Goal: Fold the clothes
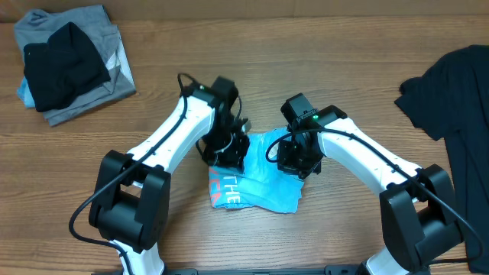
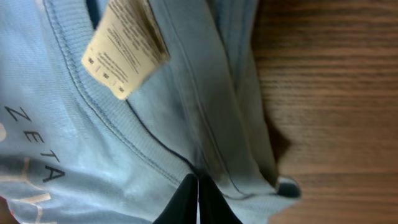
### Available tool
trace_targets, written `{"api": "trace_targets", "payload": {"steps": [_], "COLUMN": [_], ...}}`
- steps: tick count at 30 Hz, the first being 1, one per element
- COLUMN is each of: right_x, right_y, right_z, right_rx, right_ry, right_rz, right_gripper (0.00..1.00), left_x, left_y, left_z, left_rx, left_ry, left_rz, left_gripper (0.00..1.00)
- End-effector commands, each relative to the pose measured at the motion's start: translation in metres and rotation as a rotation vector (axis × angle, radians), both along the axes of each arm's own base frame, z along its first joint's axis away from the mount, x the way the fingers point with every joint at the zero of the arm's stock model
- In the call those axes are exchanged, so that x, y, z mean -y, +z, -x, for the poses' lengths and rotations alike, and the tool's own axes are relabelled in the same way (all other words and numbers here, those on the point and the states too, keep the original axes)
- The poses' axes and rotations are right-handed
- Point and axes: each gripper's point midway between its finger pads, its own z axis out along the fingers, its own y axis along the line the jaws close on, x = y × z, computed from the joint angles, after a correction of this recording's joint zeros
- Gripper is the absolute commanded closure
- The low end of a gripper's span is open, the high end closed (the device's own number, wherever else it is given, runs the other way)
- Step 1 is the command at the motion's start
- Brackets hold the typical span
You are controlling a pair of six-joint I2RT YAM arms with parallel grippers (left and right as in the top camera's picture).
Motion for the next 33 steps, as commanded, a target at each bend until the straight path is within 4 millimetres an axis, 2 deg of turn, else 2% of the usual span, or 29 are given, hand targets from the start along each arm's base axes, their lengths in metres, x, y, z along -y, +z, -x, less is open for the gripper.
{"api": "trace_targets", "payload": {"steps": [1,6,8,12,14,17,22,26,30,32,33], "right_x": [-0.002,-0.008,-0.006,-0.003,0.006,0.023,0.032,0.042,0.051,0.053,0.054], "right_y": [-0.011,-0.023,-0.029,-0.034,-0.035,-0.038,-0.037,-0.020,0.022,0.047,0.060], "right_z": [0.007,0.014,0.018,0.019,0.014,0.007,0.005,-0.004,-0.023,-0.031,-0.034], "right_rx": [-0.021,-0.030,-0.040,-0.053,-0.050,-0.038,-0.042,-0.021,0.070,0.124,0.150], "right_ry": [0.000,-0.002,-0.003,-0.015,-0.054,-0.109,-0.107,-0.121,-0.138,-0.143,-0.145], "right_rz": [-0.029,-0.084,-0.081,-0.074,-0.050,0.004,0.013,0.065,0.110,0.117,0.113], "right_gripper": [0.94,0.93,0.93,0.94,0.96,0.96,0.96,0.96,0.96,0.92,0.83], "left_x": [-0.005,-0.023,-0.034,-0.041,-0.049,-0.058,-0.060,-0.055,-0.046,-0.044,-0.044], "left_y": [-0.010,-0.036,-0.048,-0.064,-0.073,-0.078,-0.078,-0.065,-0.032,-0.010,0.004], "left_z": [0.020,0.043,0.052,0.065,0.072,0.077,0.075,0.064,0.039,0.026,0.019], "left_rx": [-0.059,-0.116,-0.132,-0.146,-0.158,-0.165,-0.154,-0.120,0.021,0.119,0.182], "left_ry": [0.026,0.038,0.054,0.060,0.087,0.102,0.085,0.083,0.094,0.101,0.106], "left_rz": [0.003,-0.076,-0.137,-0.154,-0.193,-0.248,-0.254,-0.236,-0.176,-0.152,-0.141], "left_gripper": [0.96,0.96,0.94,0.92,0.92,0.94,0.96,0.96,0.96,0.96,0.96]}}
